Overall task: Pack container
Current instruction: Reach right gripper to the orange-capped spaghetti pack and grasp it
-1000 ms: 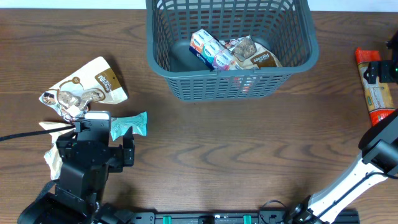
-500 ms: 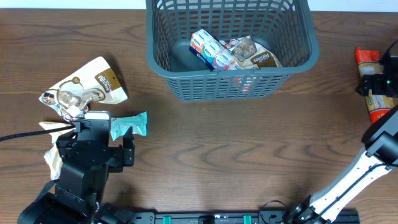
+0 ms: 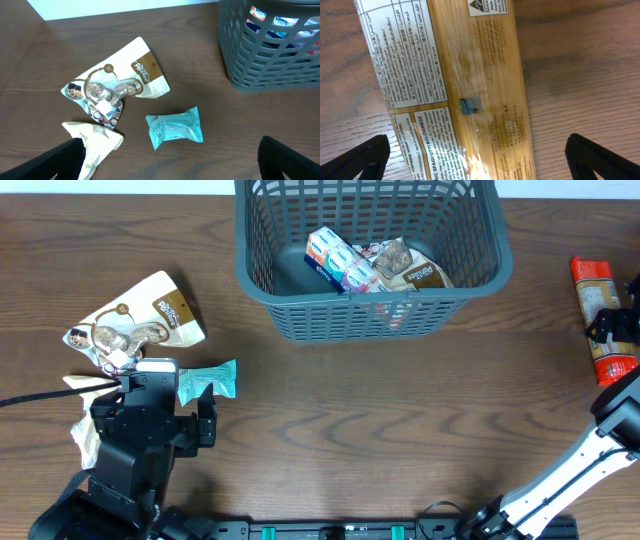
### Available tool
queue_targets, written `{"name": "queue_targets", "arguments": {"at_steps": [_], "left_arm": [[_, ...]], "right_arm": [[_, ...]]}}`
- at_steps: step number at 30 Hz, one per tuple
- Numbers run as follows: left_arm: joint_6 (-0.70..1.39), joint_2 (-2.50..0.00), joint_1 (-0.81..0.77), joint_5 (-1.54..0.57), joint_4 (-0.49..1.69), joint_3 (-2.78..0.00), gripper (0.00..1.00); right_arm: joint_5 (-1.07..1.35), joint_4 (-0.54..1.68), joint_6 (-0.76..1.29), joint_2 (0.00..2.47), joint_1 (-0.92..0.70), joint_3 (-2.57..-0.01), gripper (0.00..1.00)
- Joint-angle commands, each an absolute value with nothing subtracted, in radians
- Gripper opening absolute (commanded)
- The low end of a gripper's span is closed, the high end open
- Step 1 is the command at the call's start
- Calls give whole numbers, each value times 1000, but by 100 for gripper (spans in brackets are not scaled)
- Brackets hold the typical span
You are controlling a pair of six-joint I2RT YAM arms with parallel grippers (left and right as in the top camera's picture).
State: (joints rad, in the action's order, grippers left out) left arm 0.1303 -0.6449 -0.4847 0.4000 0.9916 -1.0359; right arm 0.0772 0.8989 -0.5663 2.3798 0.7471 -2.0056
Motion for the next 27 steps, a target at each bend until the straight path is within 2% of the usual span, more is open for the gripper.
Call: {"name": "queue_targets", "arguments": {"at_steps": [1, 27], "left_arm": [[131, -643, -486, 413, 994, -1048, 99], [131, -643, -486, 413, 994, -1048, 99]], "right_arm": [[113, 898, -584, 2376, 754, -2011, 99], [106, 931, -531, 2437, 761, -2001, 99]]}}
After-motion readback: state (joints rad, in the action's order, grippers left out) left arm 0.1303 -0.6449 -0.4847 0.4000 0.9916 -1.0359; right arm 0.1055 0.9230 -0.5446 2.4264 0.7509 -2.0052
